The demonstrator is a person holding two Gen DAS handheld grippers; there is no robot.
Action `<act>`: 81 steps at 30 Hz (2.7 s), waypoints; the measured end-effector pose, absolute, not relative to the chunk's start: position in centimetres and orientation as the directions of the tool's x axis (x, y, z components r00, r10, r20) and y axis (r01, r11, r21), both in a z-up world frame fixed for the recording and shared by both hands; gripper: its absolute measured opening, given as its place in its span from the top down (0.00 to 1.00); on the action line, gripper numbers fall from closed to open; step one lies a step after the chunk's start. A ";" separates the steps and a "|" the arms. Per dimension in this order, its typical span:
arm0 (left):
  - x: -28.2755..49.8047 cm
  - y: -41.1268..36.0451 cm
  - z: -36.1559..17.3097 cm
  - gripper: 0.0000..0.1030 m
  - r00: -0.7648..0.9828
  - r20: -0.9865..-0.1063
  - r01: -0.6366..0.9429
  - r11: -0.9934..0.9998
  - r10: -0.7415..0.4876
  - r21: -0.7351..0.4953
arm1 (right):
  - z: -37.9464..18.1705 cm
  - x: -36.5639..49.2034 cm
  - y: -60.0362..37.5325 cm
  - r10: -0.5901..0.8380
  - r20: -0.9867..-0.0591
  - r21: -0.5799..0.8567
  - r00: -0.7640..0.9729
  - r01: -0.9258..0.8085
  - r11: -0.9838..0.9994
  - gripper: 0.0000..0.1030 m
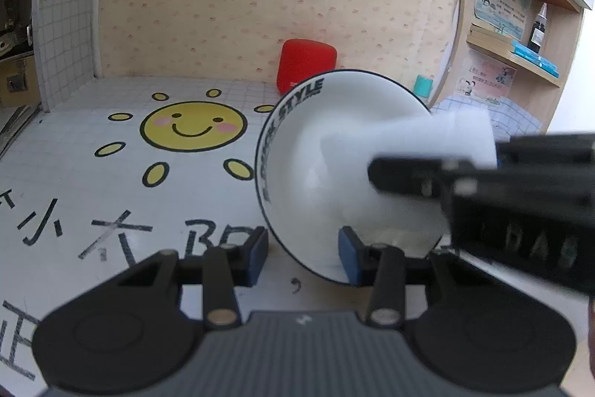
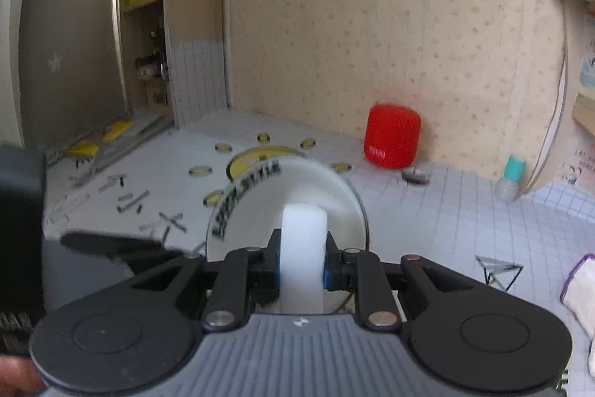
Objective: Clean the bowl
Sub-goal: 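Hold the bowl with the left gripper while the right gripper scrubs the bowl bottom with the sponge, then keep the bowl gripped with the left gripper while the right gripper wipes the inner rim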
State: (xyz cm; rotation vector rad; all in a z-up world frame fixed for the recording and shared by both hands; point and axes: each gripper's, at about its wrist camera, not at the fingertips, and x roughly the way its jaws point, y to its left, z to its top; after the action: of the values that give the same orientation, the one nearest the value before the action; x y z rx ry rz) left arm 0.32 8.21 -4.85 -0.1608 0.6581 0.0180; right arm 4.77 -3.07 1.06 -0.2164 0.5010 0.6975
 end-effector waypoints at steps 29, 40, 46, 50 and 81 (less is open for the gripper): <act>0.6 10.3 -4.8 0.62 0.796 -0.606 -0.100 0.985 -0.007 -0.143 | 0.1 5.2 -2.8 0.527 -0.532 -0.060 0.663 -0.650 0.758 0.82; -0.3 9.4 -4.8 0.61 0.797 -0.604 -0.083 0.985 -0.026 -0.151 | -0.7 5.1 -2.6 0.554 -0.569 -0.023 0.608 -0.685 0.728 0.82; -0.5 9.2 -4.8 0.62 0.798 -0.603 -0.086 0.986 -0.016 -0.140 | 0.9 4.8 -2.5 0.579 -0.511 -0.022 0.635 -0.683 0.730 0.82; -0.5 9.1 -4.8 0.61 0.798 -0.602 -0.085 0.985 -0.023 -0.150 | 1.1 4.8 -2.7 0.571 -0.499 -0.032 0.652 -0.673 0.739 0.82; 0.9 12.1 -4.6 0.66 0.795 -0.603 -0.085 0.974 -0.062 -0.212 | -0.4 4.8 -2.6 0.542 -0.564 -0.048 0.623 -0.680 0.732 0.82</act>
State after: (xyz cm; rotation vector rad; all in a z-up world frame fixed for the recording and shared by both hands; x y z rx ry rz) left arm 0.85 12.08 -4.62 -0.2344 0.6524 0.0122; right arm 4.80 -2.64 -0.38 -0.2682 0.5529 0.7116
